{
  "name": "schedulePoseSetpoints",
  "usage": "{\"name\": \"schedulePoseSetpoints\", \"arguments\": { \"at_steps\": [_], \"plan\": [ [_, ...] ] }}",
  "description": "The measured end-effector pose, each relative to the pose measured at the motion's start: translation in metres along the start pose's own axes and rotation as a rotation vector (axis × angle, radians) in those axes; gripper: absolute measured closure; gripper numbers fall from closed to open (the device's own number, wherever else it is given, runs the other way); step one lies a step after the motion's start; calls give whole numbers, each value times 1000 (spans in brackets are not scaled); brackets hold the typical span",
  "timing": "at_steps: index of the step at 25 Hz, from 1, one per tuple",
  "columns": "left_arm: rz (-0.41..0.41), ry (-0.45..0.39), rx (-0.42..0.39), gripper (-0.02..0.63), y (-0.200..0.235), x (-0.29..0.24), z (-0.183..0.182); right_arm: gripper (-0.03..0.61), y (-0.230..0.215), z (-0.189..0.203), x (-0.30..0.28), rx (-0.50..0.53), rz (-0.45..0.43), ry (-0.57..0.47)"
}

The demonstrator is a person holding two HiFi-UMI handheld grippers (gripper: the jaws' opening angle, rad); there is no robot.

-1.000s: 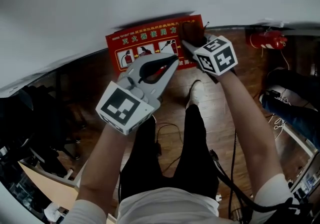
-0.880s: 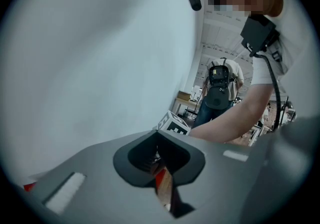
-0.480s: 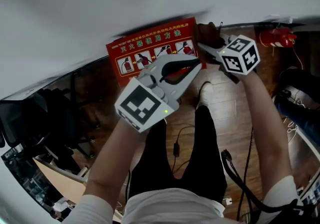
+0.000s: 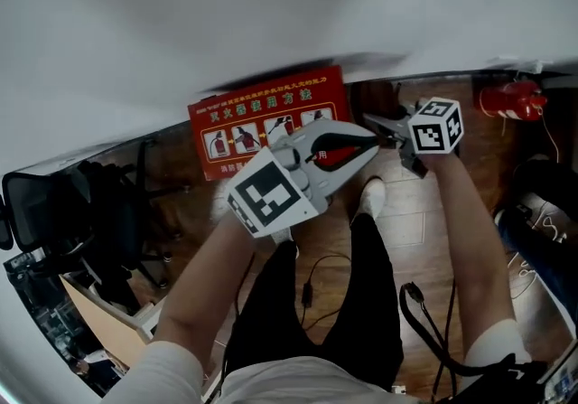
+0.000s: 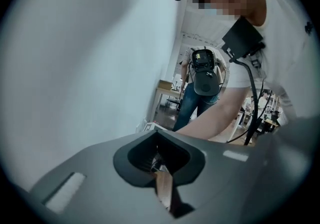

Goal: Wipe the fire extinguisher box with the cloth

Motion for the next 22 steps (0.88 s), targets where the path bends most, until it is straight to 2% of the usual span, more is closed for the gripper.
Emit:
{"name": "schedulePoseSetpoints", "arguments": {
  "at_steps": [4,9,17,22],
  "plan": [
    [-1,79,-51,614,4,-17,11,532,-13,26,-31,-34,-68,-18],
    [41,136,-79,614,2,-45,24,532,-42,59,-39,-78,-59,-27],
    [107,203,-80,614,8,-46,35,532,-74,99,-79,-146,-42,-61],
    [109,208,-23,614,5,-52,35,532,-108,124,-96,-156,-30,-47]
  ]
}}
Point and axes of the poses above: the fingertips, and each gripper's own axes: x backward along the fingers, y to its left, z out of its underside, the point moved 5 cm from there along x, backward along the fingers, and after that the axes turned 7 degrees about x, right-handed, at the moved point
